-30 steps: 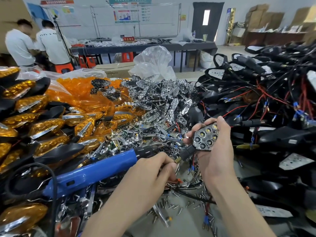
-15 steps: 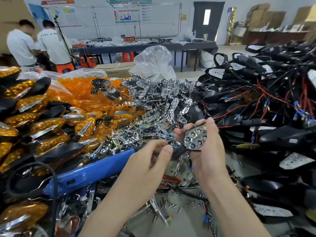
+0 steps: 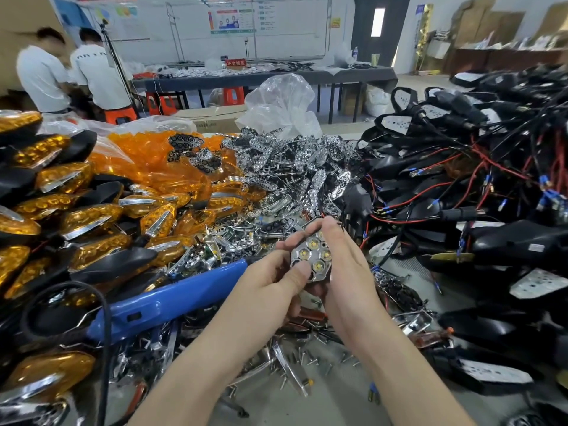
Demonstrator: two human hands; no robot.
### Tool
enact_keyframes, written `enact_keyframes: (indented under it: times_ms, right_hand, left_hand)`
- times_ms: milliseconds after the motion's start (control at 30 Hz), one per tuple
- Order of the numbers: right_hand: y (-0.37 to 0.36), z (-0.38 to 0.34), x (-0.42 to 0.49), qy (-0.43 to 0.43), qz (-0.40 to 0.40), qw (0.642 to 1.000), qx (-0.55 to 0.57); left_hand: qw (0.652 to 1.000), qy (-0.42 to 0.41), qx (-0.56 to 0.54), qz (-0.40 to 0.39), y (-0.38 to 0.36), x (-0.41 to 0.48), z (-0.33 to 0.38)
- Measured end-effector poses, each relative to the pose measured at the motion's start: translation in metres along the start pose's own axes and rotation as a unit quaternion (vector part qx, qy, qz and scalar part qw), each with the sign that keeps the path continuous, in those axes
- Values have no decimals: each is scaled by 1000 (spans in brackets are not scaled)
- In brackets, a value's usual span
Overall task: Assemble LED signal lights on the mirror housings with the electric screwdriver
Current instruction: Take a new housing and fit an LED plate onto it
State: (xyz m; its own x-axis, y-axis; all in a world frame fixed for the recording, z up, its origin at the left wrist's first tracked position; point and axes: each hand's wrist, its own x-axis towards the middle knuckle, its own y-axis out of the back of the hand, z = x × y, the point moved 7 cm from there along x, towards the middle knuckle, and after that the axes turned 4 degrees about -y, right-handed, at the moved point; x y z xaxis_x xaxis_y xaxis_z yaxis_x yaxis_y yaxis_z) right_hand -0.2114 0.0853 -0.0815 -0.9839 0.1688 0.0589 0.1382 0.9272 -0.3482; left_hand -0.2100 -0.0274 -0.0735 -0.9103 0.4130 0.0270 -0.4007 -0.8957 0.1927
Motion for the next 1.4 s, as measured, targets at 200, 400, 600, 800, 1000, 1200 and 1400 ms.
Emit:
enact_keyframes:
  times_ms: [200, 400, 600, 800, 1000, 1200, 1400]
  right_hand:
    - [3, -1, 0, 4, 10, 1000, 11]
    - [1, -1, -1, 9, 9, 1000, -17]
    - [2, -2, -2, 76, 32, 993, -87]
    - [-1, -5, -4, 106, 20, 984, -143]
    - [5, 3, 1, 75, 36, 993, -84]
    - [7, 9, 6, 30, 26, 999, 20]
    - [9, 9, 6, 8, 19, 1000, -16]
  left_hand:
    - [1000, 10, -15, -25, -5, -2, 0]
    - [1000, 15, -19, 1, -4, -3, 0]
    - [999, 13, 4, 41, -3, -1, -2]
    - [998, 15, -39, 49, 0, -1, -7]
    - [1000, 7, -8, 22, -5, -1, -5]
    - [1000, 7, 1, -10, -7, -1, -8]
    - [999, -18, -22, -36, -10, -2, -5]
